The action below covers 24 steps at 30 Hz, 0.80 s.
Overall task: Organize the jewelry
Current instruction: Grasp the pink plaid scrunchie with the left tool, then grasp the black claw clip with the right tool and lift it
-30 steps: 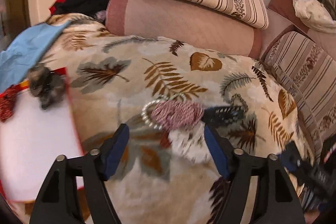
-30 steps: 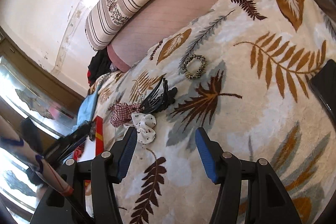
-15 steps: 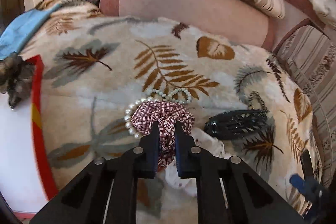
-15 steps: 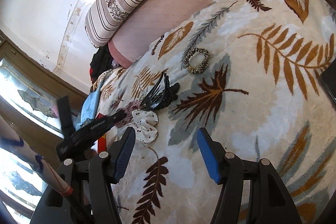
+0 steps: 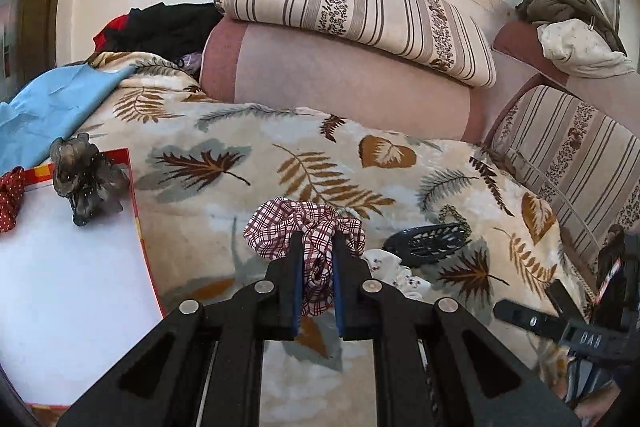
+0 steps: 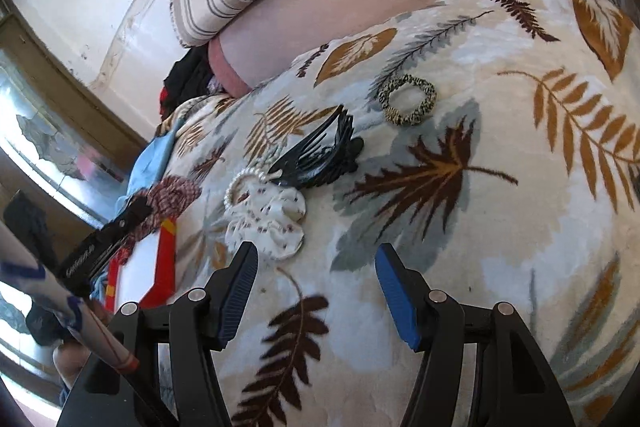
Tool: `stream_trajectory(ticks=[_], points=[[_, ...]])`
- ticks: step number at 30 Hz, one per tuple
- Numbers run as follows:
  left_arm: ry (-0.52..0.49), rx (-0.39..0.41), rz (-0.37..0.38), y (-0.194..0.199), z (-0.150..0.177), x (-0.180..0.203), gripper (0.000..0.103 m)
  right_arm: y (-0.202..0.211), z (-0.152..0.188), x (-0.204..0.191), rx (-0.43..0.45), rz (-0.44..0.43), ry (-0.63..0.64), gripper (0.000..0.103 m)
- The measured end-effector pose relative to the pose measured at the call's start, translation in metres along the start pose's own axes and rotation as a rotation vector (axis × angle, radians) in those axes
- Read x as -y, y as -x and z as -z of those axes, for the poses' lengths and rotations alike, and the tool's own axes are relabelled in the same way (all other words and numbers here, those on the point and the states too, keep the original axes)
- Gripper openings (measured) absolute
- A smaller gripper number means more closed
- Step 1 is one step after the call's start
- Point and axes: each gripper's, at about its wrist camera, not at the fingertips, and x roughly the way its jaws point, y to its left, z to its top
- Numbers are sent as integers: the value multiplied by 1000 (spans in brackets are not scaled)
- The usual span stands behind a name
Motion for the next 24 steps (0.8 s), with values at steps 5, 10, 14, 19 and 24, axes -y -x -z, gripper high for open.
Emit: stream_trajectory(ticks=[5, 10, 14, 19, 24], points=[[-3, 21, 4, -7, 0, -5, 12, -27, -27, 6, 5, 2, -86, 66], [6, 11, 9, -13, -2, -11, 12, -54, -55, 13, 36, 41, -130, 66], [-10, 10, 10, -17, -2, -9, 12, -77, -69, 18, 19, 22, -107, 42], [-23, 9, 1, -21, -1, -7, 12, -77, -68, 14, 4, -10, -82, 18], [-24, 7, 3, -24, -2, -8, 12, -43, -70, 4, 52, -41, -58, 17]])
